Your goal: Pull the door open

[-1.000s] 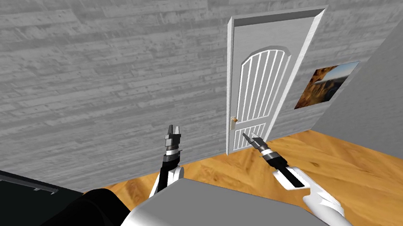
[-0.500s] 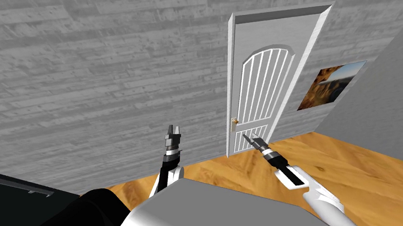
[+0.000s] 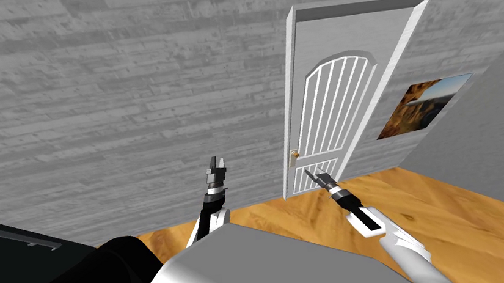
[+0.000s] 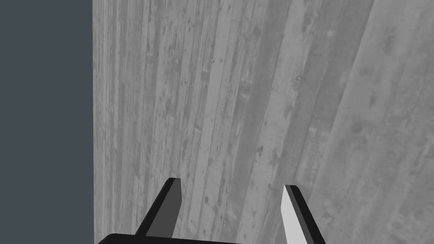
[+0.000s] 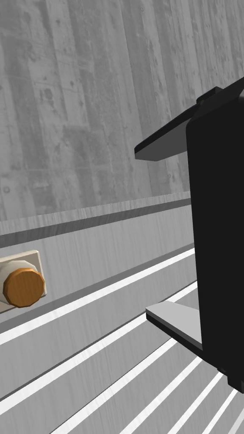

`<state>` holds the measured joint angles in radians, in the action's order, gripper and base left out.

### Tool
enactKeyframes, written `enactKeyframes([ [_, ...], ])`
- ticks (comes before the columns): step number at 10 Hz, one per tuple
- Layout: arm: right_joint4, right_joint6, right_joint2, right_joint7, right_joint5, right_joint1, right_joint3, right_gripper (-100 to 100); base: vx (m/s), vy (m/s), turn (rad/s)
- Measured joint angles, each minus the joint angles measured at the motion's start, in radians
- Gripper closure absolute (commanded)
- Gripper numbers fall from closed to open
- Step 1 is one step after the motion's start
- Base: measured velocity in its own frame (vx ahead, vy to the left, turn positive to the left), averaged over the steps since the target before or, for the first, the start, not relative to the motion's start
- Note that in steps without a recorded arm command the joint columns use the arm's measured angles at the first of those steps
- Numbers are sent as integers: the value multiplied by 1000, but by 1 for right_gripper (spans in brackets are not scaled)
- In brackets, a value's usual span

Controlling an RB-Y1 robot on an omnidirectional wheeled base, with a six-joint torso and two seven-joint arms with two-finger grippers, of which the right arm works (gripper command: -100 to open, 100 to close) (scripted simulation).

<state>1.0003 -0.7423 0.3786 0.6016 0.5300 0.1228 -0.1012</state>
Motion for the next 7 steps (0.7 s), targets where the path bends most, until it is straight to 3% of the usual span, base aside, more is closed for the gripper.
enactKeyframes([
  [7,-172,-30,36,72,61,78,-14,-100,99,-28,13],
])
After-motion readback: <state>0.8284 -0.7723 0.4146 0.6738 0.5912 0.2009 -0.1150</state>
